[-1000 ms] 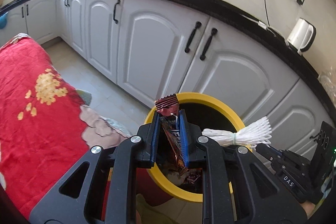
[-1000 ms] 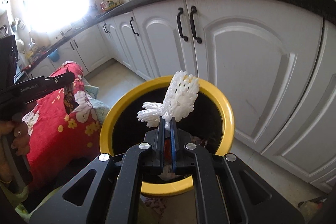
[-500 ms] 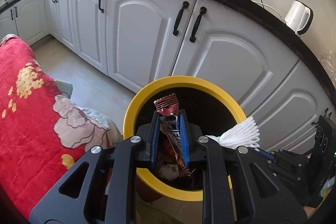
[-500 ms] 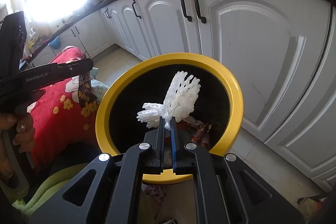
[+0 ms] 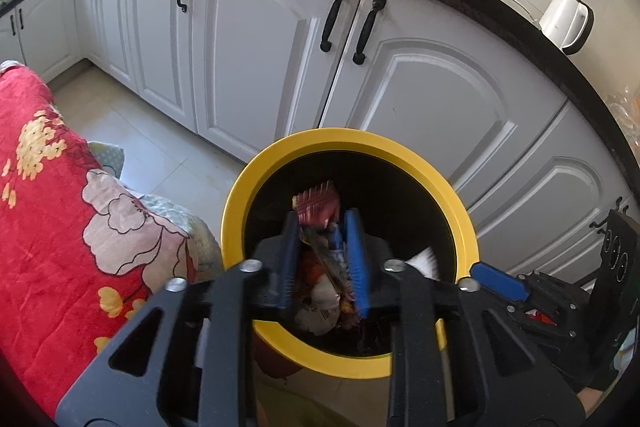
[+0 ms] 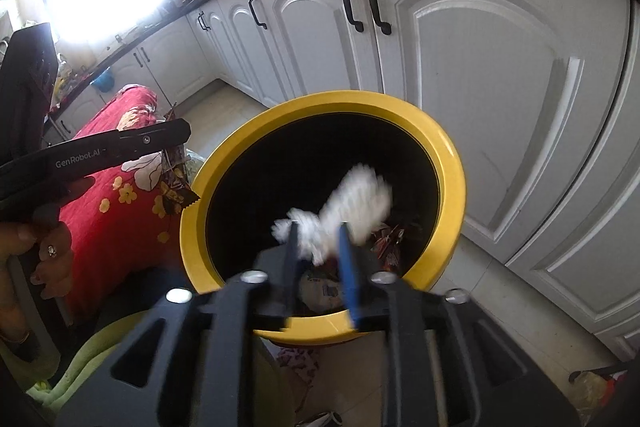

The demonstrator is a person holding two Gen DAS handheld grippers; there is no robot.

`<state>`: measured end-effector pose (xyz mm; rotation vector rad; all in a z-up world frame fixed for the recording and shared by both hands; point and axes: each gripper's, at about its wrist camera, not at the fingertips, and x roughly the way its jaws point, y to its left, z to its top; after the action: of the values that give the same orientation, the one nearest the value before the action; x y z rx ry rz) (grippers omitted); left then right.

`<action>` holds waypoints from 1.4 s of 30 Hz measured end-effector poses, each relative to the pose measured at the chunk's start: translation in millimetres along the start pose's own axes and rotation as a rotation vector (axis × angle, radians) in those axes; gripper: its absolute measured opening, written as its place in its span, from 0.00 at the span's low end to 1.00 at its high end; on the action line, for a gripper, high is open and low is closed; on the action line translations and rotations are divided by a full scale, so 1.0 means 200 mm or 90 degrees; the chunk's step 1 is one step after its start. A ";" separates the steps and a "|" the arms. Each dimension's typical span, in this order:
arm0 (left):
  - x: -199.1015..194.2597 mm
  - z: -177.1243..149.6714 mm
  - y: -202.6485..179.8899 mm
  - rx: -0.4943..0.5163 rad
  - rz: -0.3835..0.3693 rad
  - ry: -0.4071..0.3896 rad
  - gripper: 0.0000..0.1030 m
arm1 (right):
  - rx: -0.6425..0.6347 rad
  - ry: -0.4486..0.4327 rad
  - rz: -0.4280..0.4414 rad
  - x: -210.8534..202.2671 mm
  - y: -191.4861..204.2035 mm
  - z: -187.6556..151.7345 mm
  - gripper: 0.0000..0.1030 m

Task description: Collect trash

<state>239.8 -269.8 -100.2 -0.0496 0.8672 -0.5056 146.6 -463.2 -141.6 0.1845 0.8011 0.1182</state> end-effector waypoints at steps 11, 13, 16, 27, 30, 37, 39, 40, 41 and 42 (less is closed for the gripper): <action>-0.07 -0.03 0.05 -0.011 0.016 -0.001 0.80 | -0.002 -0.031 -0.015 -0.10 0.00 0.00 0.55; -0.11 -0.03 0.06 -0.016 0.019 -0.005 0.89 | 0.000 -0.041 -0.017 -0.13 0.00 0.00 0.64; -0.16 -0.04 0.09 -0.021 0.022 -0.009 0.89 | 0.004 -0.058 -0.020 -0.18 0.02 0.00 0.78; -0.45 -0.13 0.17 -0.022 0.065 -0.060 0.89 | 0.001 -0.089 -0.005 -0.32 0.15 -0.04 0.94; -0.55 -0.17 0.18 -0.012 0.079 -0.079 0.89 | -0.009 -0.103 -0.007 -0.37 0.21 -0.04 0.94; -0.76 -0.27 0.19 0.000 0.113 -0.137 0.89 | -0.018 -0.173 -0.024 -0.50 0.37 -0.09 0.94; -0.81 -0.31 0.19 0.002 0.126 -0.157 0.89 | -0.028 -0.198 -0.035 -0.53 0.42 -0.11 0.94; -0.84 -0.33 0.19 0.007 0.134 -0.169 0.89 | -0.035 -0.209 -0.036 -0.55 0.44 -0.12 0.94; -0.87 -0.35 0.19 0.012 0.140 -0.180 0.89 | -0.044 -0.221 -0.040 -0.56 0.48 -0.14 0.94; -0.89 -0.37 0.19 0.015 0.146 -0.188 0.89 | -0.051 -0.234 -0.042 -0.58 0.50 -0.15 0.94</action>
<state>105.2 -144.4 -29.7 -0.0021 0.5677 -0.2839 41.3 -381.7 -60.8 0.0991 0.4350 0.0510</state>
